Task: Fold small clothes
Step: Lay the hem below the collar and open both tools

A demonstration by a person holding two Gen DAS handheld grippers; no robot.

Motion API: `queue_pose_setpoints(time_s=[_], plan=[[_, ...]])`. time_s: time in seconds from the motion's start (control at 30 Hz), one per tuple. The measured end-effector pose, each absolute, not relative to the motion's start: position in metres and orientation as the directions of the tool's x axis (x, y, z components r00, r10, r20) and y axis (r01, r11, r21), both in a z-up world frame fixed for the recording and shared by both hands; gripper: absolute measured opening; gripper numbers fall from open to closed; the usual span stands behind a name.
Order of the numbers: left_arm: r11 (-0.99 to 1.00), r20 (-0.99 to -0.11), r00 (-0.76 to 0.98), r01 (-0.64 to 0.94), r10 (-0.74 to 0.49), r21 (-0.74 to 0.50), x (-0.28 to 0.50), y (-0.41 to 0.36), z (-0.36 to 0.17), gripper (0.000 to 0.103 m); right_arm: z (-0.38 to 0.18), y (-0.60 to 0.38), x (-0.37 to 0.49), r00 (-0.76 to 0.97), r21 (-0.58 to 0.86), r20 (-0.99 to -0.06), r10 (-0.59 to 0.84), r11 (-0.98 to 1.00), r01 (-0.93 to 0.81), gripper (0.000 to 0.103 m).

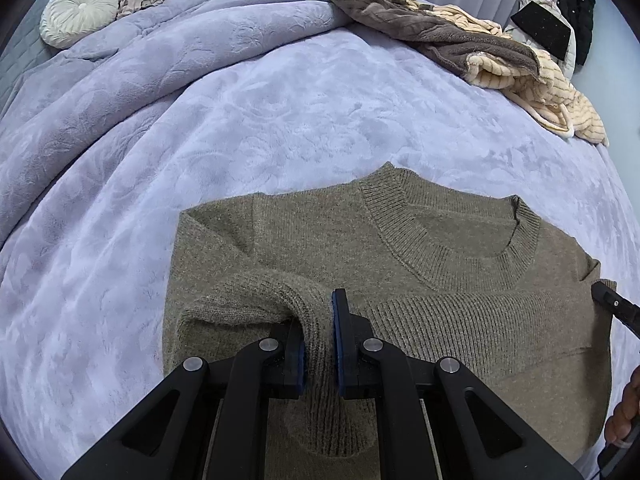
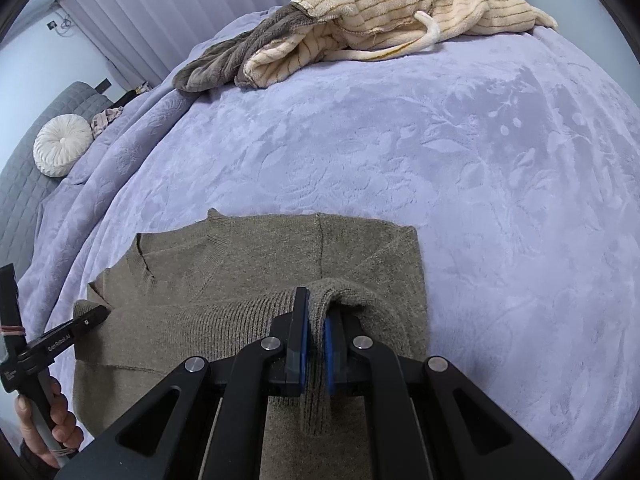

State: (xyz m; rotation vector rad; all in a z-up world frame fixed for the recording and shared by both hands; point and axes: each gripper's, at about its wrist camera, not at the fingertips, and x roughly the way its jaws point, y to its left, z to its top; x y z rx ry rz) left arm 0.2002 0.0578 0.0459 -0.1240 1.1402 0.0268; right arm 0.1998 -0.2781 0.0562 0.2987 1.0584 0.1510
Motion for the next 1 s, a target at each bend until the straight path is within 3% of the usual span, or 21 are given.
queue_pose_setpoints(time_s=[0.23,0.27,0.33,0.4,0.43,0.57,0.8,1.0], plan=[[0.993,-0.915,0.401,-0.084,-0.041,-0.081,0.205,0.057,0.034,0.013,0.042,-0.276,0.206,0.461,0.293,-0.852,0.247,0.956,0.029,0.007],[0.992,-0.916,0.399,-0.086,-0.046,-0.087,0.206,0.057,0.033,0.017,0.042,-0.275,0.207,0.457,0.289,-0.854,0.247,0.957,0.023,0.007],[0.988,-0.913,0.397,-0.076,-0.093,-0.134,0.207,0.059,0.033,0.038,0.043,-0.274,0.209,0.451,0.289,-0.856,0.252,0.957,0.013,0.009],[0.979,-0.906,0.394,-0.064,-0.153,-0.193,0.206,0.059,0.034,0.089,0.046,-0.275,0.209,0.439,0.313,-0.853,0.281,0.95,-0.001,0.014],[0.98,-0.902,0.408,-0.068,-0.142,-0.185,0.204,0.058,0.037,0.092,0.048,-0.276,0.209,0.44,0.322,-0.849,0.293,0.947,-0.009,0.022],[0.988,-0.9,0.421,-0.055,-0.108,-0.144,0.199,0.052,0.044,0.092,0.059,-0.277,0.202,0.464,0.329,-0.835,0.295,0.944,-0.009,0.055],[0.974,-0.876,0.445,-0.029,-0.188,-0.224,0.173,0.066,0.056,0.092,0.077,-0.286,0.176,0.497,0.38,-0.801,0.334,0.925,-0.008,0.055],[0.955,-0.842,0.451,0.103,-0.295,-0.279,0.144,0.053,0.057,0.092,0.072,-0.27,0.148,0.461,0.376,-0.795,0.394,0.917,-0.135,0.055]])
